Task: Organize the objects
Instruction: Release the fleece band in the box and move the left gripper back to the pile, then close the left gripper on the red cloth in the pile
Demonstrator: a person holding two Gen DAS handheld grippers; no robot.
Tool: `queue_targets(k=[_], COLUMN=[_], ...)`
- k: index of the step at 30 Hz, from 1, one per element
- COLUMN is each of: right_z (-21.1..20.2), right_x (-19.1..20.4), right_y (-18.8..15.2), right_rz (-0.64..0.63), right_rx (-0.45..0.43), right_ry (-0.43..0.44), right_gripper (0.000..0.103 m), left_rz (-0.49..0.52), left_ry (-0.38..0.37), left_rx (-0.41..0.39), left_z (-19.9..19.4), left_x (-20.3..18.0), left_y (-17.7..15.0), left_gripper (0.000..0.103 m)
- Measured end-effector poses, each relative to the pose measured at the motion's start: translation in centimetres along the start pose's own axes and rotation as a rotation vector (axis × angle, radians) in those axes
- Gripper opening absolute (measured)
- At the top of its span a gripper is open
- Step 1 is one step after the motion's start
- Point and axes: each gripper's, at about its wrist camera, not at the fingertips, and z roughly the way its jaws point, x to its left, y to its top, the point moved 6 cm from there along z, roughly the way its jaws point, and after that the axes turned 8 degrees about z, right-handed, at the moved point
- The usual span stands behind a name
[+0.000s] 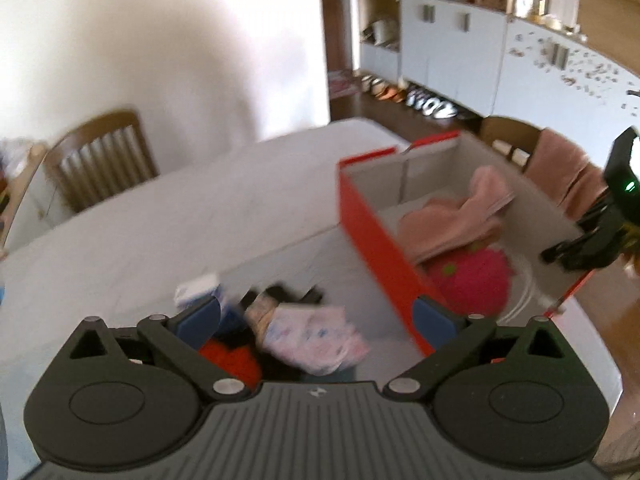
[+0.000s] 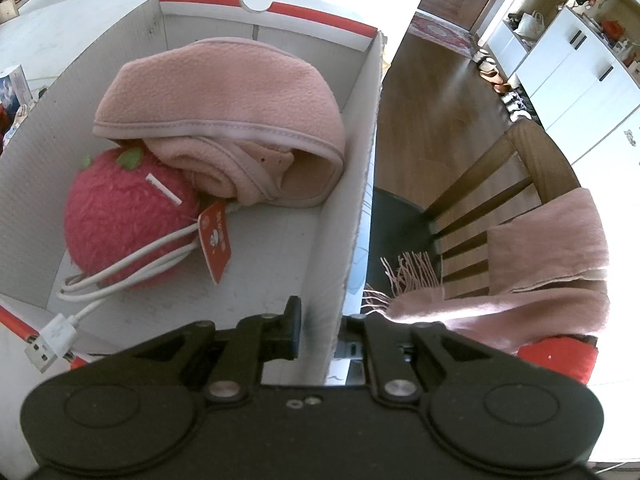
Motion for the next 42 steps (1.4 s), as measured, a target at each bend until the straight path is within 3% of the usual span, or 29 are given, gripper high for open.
queue_targets(k=[4, 12, 30, 37, 39, 41, 42], right_z=[0.0, 0.0, 0.3, 0.2, 0.3, 0.3, 0.3], right_x=[-0.1, -0.3, 0.1, 0.0, 0.1, 0.1, 0.1], right_y=[0.0, -0.4, -0.2, -0.3, -0.3, -0.3, -0.3], right_rz=[0.001, -0.002, -0.003, -0.003, -0.003, -0.003, -0.004], right_rx=[0.000, 0.006, 0.011, 0.009, 0.010, 0.010, 0.010], right_ry=[-0.001, -0.007, -0.020, -0.022, -0.022, -0.022, -0.022], right_gripper=[0.012, 0.012, 0.012, 0.012, 0.012, 0.012, 0.012], left_rz=[-0.101, -0.177, -0.222, -0.227, -0.208, -0.203, -0.210], left_ry=[0.011, 0.033, 0.087, 0.070, 0.083, 0.090, 0.096], left_rx=[0.079, 0.123, 0.169, 0.190, 0.190, 0.190, 0.191], left_z=[0.8, 2.7, 9.2, 9.8, 9.8, 9.7, 9.6], left_x=[2.0, 3.1, 5.3, 5.2, 5.1, 5.2, 5.4], left_y=[-3.3, -8.1, -7.1, -7.2, -7.3, -7.4, -7.5], left_gripper=[0.103, 0.103, 0.101, 0.062, 0.056, 0.040, 0.037])
